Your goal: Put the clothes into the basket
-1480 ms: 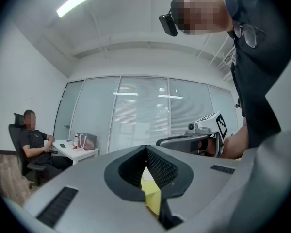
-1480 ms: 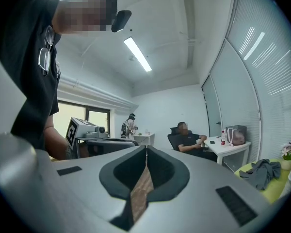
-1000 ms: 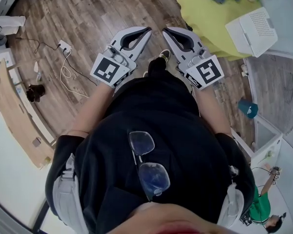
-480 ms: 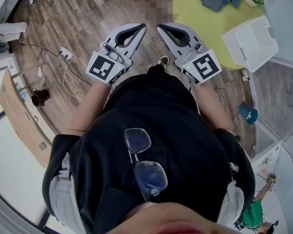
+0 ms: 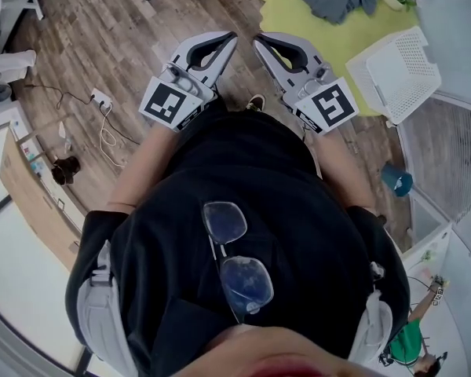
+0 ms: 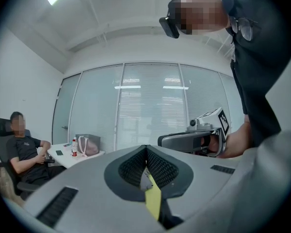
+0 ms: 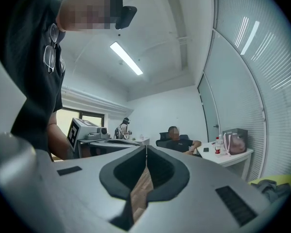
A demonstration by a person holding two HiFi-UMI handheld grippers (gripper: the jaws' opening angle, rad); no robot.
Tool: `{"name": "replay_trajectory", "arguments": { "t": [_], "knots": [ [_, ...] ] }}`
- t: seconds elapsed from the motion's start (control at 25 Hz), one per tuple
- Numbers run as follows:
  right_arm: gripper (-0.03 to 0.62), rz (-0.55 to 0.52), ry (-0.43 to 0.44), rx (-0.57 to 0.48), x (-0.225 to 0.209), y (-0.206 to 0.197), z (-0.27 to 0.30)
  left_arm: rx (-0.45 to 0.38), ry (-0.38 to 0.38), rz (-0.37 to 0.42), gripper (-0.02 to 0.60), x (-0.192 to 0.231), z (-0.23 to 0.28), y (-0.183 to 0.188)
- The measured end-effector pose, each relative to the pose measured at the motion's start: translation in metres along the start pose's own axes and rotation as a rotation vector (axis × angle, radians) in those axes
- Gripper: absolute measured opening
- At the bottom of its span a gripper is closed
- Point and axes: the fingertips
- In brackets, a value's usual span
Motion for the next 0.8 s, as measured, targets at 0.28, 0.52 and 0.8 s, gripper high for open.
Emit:
{"name": "replay_trajectory", "arguments": {
  "t": [0.28, 0.52, 0.8],
  "knots": [
    [0.028, -0.004, -0.117, 0.008, -0.049, -0.002, 0.034, -0.017, -0.125, -0.008, 0.009, 0.052, 0.039, -0.003],
    [0.026, 0.008, -0.279, 0.035, -0.100, 0.003, 0.076, -0.031, -0.277, -0.011, 0.009, 0.114, 0.080, 0.009],
    [0.028, 0.020, -0.464, 0.060, -0.146, 0.005, 0.128, 0.000, -0.441, 0.016, 0.009, 0.186, 0.102, 0.011]
  ]
}}
Point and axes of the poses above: the fingertips, and each gripper's own axes: z forward along the fingers, x to its left, y out of its top, and after that the axes turned 8 degrees about -y, right-handed
